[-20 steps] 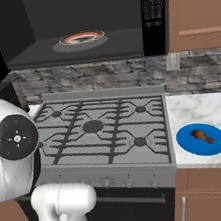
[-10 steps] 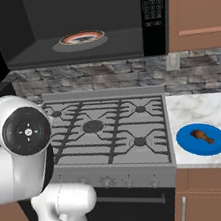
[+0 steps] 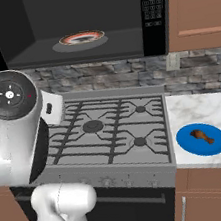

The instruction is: Pick the chicken drumstick from the counter and place it in the microwave. Then turn on the microwave.

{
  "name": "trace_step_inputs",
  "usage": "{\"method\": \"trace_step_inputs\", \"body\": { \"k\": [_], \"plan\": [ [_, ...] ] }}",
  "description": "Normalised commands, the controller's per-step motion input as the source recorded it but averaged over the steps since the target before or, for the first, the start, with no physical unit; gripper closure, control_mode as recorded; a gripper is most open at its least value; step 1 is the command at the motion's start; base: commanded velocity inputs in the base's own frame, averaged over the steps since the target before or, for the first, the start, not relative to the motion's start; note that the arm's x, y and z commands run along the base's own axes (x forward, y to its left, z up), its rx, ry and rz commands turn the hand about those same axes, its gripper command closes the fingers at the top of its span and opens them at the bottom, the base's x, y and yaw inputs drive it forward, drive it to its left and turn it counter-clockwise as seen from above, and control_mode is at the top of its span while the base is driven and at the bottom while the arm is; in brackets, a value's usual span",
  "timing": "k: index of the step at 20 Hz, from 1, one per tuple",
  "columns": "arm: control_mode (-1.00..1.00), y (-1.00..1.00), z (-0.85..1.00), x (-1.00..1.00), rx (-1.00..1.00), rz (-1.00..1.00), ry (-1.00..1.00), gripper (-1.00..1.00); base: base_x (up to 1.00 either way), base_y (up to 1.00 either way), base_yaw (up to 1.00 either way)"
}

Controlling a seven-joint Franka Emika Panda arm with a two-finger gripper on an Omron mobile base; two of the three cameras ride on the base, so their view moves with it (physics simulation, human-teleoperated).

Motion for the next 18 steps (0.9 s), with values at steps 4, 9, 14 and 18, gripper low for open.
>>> {"method": "trace_step_inputs", "body": {
  "k": [4,9,14,18],
  "plan": [
    [-1.00,-0.39,-0.04,0.06,-0.18,0.00,0.14,-1.00,0.00,0.00,0.00],
    [-1.00,-0.29,-0.06,0.11,0.02,0.05,0.09,-1.00,0.00,0.00,0.00],
    [-1.00,-0.30,-0.12,0.06,0.02,0.19,0.02,-1.00,0.00,0.00,0.00],
    [-1.00,-0.24,-0.17,0.12,0.00,0.18,0.02,-1.00,0.00,0.00,0.00]
  ]
}}
